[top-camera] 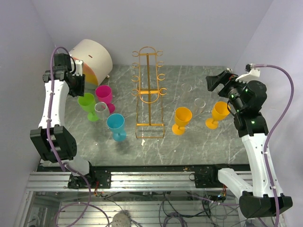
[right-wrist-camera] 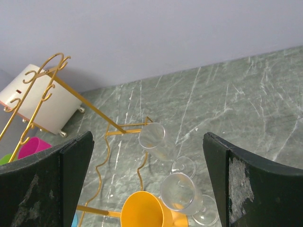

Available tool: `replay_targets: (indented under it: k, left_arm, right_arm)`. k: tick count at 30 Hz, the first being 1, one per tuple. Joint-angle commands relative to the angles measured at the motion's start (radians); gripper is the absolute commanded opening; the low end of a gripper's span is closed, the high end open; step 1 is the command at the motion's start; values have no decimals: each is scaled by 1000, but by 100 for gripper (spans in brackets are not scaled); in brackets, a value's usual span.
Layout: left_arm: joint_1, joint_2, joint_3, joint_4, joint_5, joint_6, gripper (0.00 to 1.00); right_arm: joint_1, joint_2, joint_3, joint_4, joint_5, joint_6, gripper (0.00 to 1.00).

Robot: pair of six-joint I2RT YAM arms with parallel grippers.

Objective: Place the wine glass upside down on the wine glass rack

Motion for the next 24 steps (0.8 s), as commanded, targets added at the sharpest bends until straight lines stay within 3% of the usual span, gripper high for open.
replay_targets:
  k: [1,17,22,24]
  left_arm:
    - [22,24,-16,77,-56,15,48]
    - [26,121,-87,167,-107,21,43]
    - [26,115,-100,175,-114,28,29]
    - [27,111,-105,174,-107,30,12]
  right_arm:
    - [3,-21,-8,4,-24,-16,100]
    - [3,-25,-17,10,2,-28,100]
    - [4,-29,-26,13,6,-28,100]
    - [3,-31,-28,13,9,-27,100]
